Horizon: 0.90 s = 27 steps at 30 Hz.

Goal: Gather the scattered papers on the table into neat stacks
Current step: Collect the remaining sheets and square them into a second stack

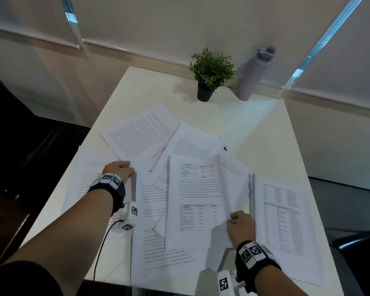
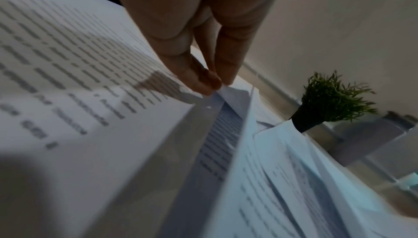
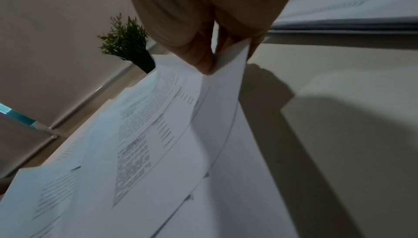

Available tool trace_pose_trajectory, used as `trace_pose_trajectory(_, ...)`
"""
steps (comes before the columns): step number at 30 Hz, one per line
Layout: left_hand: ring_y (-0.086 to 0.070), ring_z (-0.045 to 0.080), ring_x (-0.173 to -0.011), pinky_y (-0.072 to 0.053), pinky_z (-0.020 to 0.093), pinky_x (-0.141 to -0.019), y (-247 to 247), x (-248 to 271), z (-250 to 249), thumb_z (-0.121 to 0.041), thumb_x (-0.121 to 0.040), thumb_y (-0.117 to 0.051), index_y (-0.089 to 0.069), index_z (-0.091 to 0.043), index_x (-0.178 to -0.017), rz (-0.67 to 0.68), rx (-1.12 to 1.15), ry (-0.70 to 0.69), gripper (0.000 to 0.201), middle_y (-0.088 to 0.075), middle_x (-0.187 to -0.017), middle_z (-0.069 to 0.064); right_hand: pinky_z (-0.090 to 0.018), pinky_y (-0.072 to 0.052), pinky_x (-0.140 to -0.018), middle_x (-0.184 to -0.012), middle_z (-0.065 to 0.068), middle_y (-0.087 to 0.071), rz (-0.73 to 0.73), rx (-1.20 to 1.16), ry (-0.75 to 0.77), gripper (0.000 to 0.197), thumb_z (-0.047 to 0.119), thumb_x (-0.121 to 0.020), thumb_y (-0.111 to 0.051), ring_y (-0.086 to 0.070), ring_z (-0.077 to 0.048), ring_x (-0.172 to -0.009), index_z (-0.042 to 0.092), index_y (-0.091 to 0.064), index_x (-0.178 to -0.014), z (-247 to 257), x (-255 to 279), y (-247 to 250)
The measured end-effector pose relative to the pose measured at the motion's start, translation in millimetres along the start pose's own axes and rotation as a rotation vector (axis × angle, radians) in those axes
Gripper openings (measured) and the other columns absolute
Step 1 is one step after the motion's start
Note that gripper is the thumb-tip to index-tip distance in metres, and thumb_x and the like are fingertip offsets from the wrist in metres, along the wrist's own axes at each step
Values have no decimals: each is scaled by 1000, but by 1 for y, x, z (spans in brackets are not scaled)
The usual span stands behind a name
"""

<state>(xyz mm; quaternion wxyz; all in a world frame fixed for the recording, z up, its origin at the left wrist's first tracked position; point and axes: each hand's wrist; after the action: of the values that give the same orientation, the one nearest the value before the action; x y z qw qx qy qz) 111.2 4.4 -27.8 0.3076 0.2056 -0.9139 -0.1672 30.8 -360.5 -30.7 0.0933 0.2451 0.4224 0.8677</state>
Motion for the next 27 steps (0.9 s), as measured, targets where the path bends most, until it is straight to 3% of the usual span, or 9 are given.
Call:
trace_pose_trajectory(2,-67,27,-90,-53,32,-89,-1,0,-2,-12,-77,-66,-66,-17,-114,29,11,-1,38,-68,-113,12,-27,-43,-75,-100,-9,-63,11,-65,-6,15,5,-87,-54,-61,-28,-92,13,-61,-96,2,0,3)
trace_pose_trajectory(5,-60,21,-69,-48,25,-73,0,0,-7,-9,-80,-61,-62,-16,-122,23,36,-8,43,-67,-114,15,-27,-41,-71,-92,-8,-62,-92,-213,22,14,4,-89,-51,-58,-24,-82,16,-57,-91,9,0,10)
trace_pose_trajectory(9,-64,29,-97,-49,28,-84,11,13,-11,-8,-83,-57,-63,-14,-118,-156,101,-31,36,-63,-124,12,-30,-43,-73,-85,4,-58,-148,-397,57,22,2,-91,-47,-57,-25,-83,23,-54,-97,24,-7,16)
trace_pose_trajectory(12,-61,25,-84,-45,26,-77,20,33,-3,-2,-82,-55,-62,-14,-117,-230,102,-17,38,-59,-122,9,-30,-45,-70,-91,1,-55,-124,-482,79,41,0,-91,-45,-56,-19,-78,34,-48,-113,41,-18,14)
trace_pose_trajectory(16,-52,10,-61,-43,26,-71,36,68,20,0,-82,-55,-60,-13,-117,-258,59,36,38,-55,-115,7,-31,-44,-78,-99,-6,-53,-107,-493,86,51,-3,-91,-44,-54,-21,-84,25,-41,-134,73,-33,6)
trace_pose_trajectory(21,-66,29,-80,-56,39,-81,46,105,72,3,-80,-55,-62,-7,-110,-156,122,229,33,-64,-98,11,-34,-40,-100,-104,-10,-53,-44,-400,50,61,-4,-91,-42,-55,-28,-102,14,-29,-148,102,-58,-13)
trace_pose_trajectory(23,-63,27,-68,-55,33,-64,50,121,79,0,-82,-55,-61,-7,-103,-68,84,290,23,-64,-91,15,-35,-38,-105,-122,-18,-58,-4,-324,32,56,-4,-91,-42,-54,-33,-119,10,-36,-145,106,-69,-18)
trace_pose_trajectory(25,-57,25,-55,-49,28,-50,57,129,79,-9,-85,-56,-60,-10,-94,-29,-42,257,10,-65,-74,15,-41,-40,-106,-136,-22,-53,22,-231,23,50,-1,-89,-44,-50,-38,-124,7,-44,-139,109,-78,-23)
trace_pose_trajectory(27,-58,25,-57,-50,32,-56,65,123,76,-19,-85,-57,-62,-13,-87,-79,-187,134,8,-67,-71,13,-43,-42,-105,-140,-24,-46,41,-167,-14,51,3,-88,-49,-49,-40,-125,6,-42,-139,114,-82,-27)
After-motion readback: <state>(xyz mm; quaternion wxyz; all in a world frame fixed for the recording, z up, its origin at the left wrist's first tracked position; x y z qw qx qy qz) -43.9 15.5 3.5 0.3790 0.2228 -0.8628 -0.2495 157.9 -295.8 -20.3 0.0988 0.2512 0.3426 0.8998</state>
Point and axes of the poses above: each hand's wrist, its own x-axis away from the middle knuckle, its own y-axis out of the back of the hand, z = x × y
